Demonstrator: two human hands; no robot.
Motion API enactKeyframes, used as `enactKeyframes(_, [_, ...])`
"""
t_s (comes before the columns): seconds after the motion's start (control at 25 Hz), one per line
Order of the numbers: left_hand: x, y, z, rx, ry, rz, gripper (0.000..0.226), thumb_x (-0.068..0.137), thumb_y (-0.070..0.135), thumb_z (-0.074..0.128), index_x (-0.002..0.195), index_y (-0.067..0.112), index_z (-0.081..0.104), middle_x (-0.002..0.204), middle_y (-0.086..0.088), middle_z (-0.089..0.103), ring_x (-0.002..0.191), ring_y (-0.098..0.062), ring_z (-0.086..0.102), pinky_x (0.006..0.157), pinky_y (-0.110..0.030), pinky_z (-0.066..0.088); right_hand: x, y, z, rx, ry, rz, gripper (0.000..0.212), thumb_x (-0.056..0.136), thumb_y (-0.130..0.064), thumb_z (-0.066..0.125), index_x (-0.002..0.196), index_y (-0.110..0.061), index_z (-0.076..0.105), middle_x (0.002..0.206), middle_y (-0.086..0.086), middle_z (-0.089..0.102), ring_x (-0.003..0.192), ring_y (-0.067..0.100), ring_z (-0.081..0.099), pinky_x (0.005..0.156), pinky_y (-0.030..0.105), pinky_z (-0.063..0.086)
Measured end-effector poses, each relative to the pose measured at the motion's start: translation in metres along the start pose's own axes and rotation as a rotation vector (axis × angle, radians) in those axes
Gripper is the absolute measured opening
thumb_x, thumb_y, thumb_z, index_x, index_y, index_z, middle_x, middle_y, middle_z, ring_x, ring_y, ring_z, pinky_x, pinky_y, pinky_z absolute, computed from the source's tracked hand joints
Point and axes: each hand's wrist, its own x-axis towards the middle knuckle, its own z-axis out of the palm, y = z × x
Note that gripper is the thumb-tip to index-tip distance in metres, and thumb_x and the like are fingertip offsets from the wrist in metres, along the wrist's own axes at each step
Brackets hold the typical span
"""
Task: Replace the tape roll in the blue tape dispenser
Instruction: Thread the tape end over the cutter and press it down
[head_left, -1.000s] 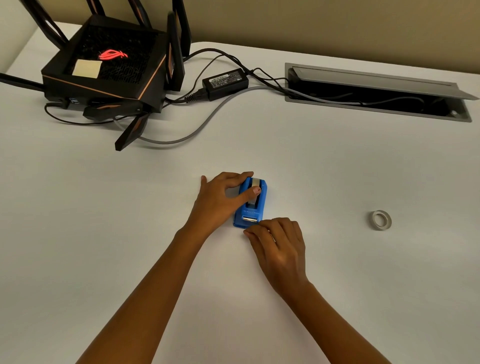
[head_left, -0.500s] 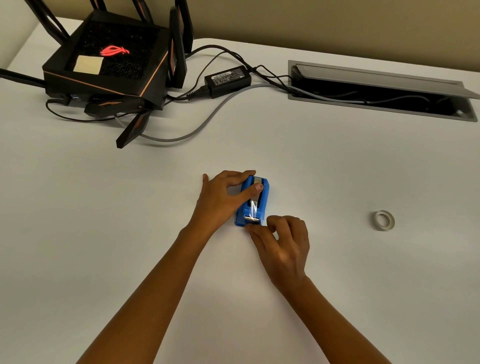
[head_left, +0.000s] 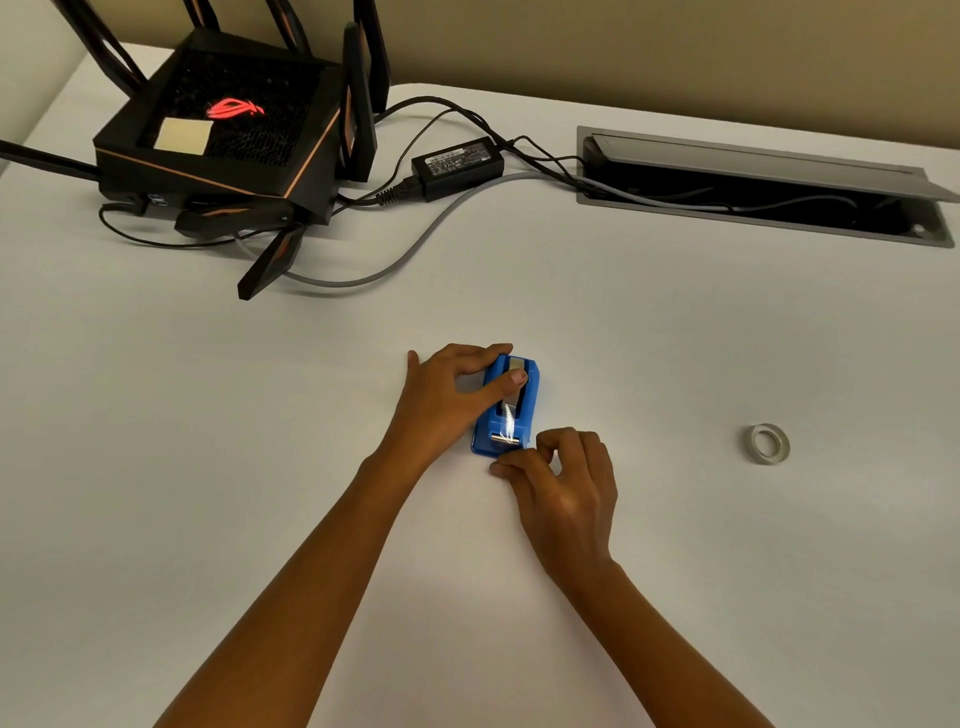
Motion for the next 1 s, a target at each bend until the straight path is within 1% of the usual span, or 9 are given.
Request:
enactKeyframes(0.12, [0.000, 0.000, 0.000, -0.014, -0.004, 0.003, 0.045, 0.077, 0.048, 0.058, 0.119, 0.031, 0.055, 0.131, -0.001, 0.055, 0.122, -0.016, 0.047, 0.117, -0.052, 0.002, -0.004, 0.003, -0.002, 0.068, -0.026, 0.056, 0.034, 0.075, -0.043, 0.071, 0.088, -0.013, 0.060, 0.081, 0.014, 0.067, 0.078, 0.020, 0.054, 0.059, 0.028, 0.048])
enactKeyframes(0.24, [0.000, 0.000, 0.000, -0.007, -0.005, 0.001, 0.045, 0.077, 0.048, 0.057, 0.119, 0.031, 0.055, 0.131, -0.002, 0.055, 0.122, -0.016, 0.047, 0.117, -0.054, 0.005, 0.000, 0.005, -0.002, 0.141, -0.039, 0.196, 0.043, 0.070, -0.039, 0.073, 0.096, -0.014, 0.049, 0.090, 0.016, 0.065, 0.090, 0.017, 0.047, 0.067, 0.031, 0.049])
enactKeyframes(0.32, [0.000, 0.000, -0.001, -0.001, -0.003, 0.005, 0.044, 0.077, 0.048, 0.057, 0.118, 0.032, 0.055, 0.131, -0.001, 0.055, 0.122, -0.016, 0.047, 0.117, -0.054, 0.005, 0.005, 0.005, 0.000, 0.172, -0.054, 0.268, 0.046, 0.068, -0.038, 0.074, 0.097, -0.016, 0.047, 0.094, 0.016, 0.063, 0.092, 0.017, 0.048, 0.069, 0.031, 0.048])
enactKeyframes(0.44, [0.000, 0.000, 0.000, -0.007, -0.002, 0.005, 0.044, 0.077, 0.048, 0.058, 0.118, 0.032, 0.056, 0.131, 0.000, 0.055, 0.122, -0.015, 0.047, 0.117, -0.054, 0.006, 0.006, 0.006, 0.003, 0.217, -0.068, 0.315, 0.047, 0.069, -0.043, 0.072, 0.100, -0.017, 0.046, 0.098, 0.012, 0.061, 0.095, 0.016, 0.046, 0.072, 0.028, 0.044])
enactKeyframes(0.56, [0.001, 0.001, 0.000, -0.017, 0.007, -0.010, 0.043, 0.077, 0.047, 0.059, 0.117, 0.032, 0.057, 0.131, 0.000, 0.056, 0.121, -0.015, 0.047, 0.116, -0.054, 0.013, 0.004, 0.008, 0.005, 0.264, -0.118, 0.363, 0.053, 0.070, -0.043, 0.073, 0.107, -0.017, 0.046, 0.108, 0.013, 0.060, 0.105, 0.016, 0.043, 0.081, 0.030, 0.044])
enactKeyframes(0.68, [0.000, 0.001, 0.001, -0.018, 0.018, -0.012, 0.042, 0.077, 0.046, 0.060, 0.117, 0.032, 0.057, 0.130, 0.000, 0.057, 0.120, -0.013, 0.048, 0.116, -0.054, 0.012, 0.004, 0.009, 0.007, 0.326, -0.136, 0.400, 0.061, 0.069, -0.042, 0.075, 0.115, -0.017, 0.044, 0.117, 0.012, 0.058, 0.110, 0.014, 0.043, 0.089, 0.031, 0.044])
enactKeyframes(0.76, [0.001, 0.002, 0.001, -0.022, 0.014, -0.018, 0.042, 0.077, 0.047, 0.060, 0.116, 0.033, 0.057, 0.130, 0.001, 0.057, 0.119, -0.013, 0.048, 0.116, -0.054, 0.013, 0.005, 0.010, 0.008, 0.369, -0.145, 0.409, 0.065, 0.068, -0.042, 0.074, 0.119, -0.019, 0.041, 0.120, 0.008, 0.056, 0.112, 0.011, 0.043, 0.093, 0.030, 0.042])
enactKeyframes(0.92, [0.002, 0.003, 0.000, -0.045, 0.002, -0.042, 0.042, 0.077, 0.047, 0.061, 0.116, 0.032, 0.057, 0.130, 0.000, 0.056, 0.119, -0.014, 0.048, 0.114, -0.055, 0.021, 0.006, 0.014, 0.010, 0.434, -0.170, 0.460, 0.071, 0.068, -0.051, 0.072, 0.124, -0.025, 0.038, 0.122, -0.013, 0.042, 0.114, 0.002, 0.039, 0.096, 0.019, 0.034])
enactKeyframes(1.0, [0.001, 0.004, 0.000, -0.040, -0.004, -0.043, 0.043, 0.077, 0.047, 0.060, 0.117, 0.032, 0.057, 0.131, 0.000, 0.056, 0.120, -0.016, 0.048, 0.113, -0.055, 0.021, 0.005, 0.015, 0.011, 0.447, -0.182, 0.469, 0.072, 0.068, -0.054, 0.069, 0.126, -0.025, 0.038, 0.123, -0.016, 0.039, 0.114, 0.000, 0.037, 0.096, 0.016, 0.031])
